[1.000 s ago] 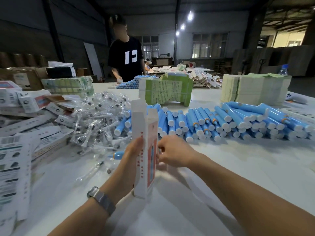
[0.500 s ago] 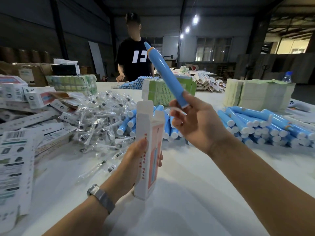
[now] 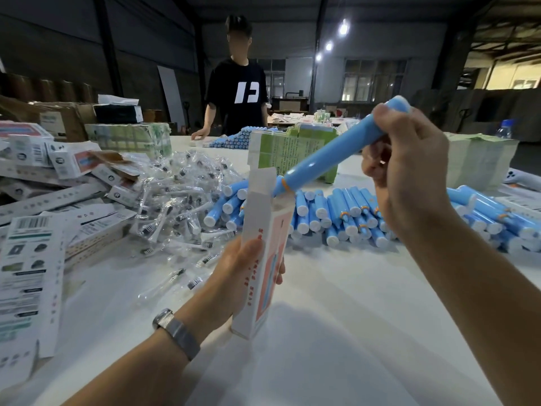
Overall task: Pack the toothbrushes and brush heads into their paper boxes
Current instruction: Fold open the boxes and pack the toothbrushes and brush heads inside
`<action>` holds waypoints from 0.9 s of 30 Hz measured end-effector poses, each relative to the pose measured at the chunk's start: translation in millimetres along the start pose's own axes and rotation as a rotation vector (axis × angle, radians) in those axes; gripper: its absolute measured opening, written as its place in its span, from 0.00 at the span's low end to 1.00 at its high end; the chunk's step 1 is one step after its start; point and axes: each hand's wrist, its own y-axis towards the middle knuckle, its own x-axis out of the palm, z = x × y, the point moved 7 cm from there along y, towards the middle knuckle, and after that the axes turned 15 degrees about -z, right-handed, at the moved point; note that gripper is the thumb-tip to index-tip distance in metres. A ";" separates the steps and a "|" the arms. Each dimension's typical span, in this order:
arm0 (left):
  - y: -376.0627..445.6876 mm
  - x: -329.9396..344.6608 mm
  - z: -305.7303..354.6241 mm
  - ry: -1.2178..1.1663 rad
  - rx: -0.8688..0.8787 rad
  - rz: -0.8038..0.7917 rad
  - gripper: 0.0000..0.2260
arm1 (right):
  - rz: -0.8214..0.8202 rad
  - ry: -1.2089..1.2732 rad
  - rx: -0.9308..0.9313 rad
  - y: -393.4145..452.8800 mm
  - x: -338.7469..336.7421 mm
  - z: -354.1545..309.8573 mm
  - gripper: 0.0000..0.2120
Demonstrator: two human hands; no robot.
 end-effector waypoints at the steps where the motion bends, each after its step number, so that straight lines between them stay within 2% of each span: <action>1: -0.1 -0.2 -0.9 -0.001 -0.007 0.003 0.47 | 0.001 -0.026 0.002 -1.1 1.9 0.4 0.06; 4: -1.3 -4.3 -3.0 -0.028 -0.013 0.026 0.48 | -0.002 -0.046 0.031 -2.7 3.4 2.7 0.05; 7: -1.3 -6.8 -5.5 -0.091 -0.014 0.040 0.48 | 0.014 0.180 0.098 -3.3 -2.7 10.6 0.02; 10: -0.8 -7.9 -7.2 -0.092 -0.023 0.046 0.49 | -0.023 0.368 0.218 -7.1 6.9 25.3 0.12; 12: -0.7 -6.5 -6.1 -0.069 -0.017 0.038 0.49 | -0.149 0.376 0.282 -12.1 26.5 33.0 0.14; 15: -0.2 -2.7 -2.4 -0.050 -0.007 0.020 0.47 | -0.348 0.225 0.346 -20.9 52.8 41.7 0.24; 16: 0.2 -1.7 -1.0 -0.038 -0.002 0.018 0.47 | -0.375 0.147 0.337 -22.8 56.4 42.1 0.24; 19: 0.8 -0.7 1.2 0.022 -0.002 0.022 0.47 | -0.372 -0.154 0.230 -23.9 57.9 33.3 0.13; 23: 0.5 -0.8 1.8 0.049 0.007 0.041 0.47 | -0.357 -0.270 0.182 -22.4 58.5 28.2 0.14; 27: 0.5 -2.7 1.7 0.020 0.014 0.065 0.47 | -0.378 -0.585 0.155 -21.4 62.9 24.5 0.08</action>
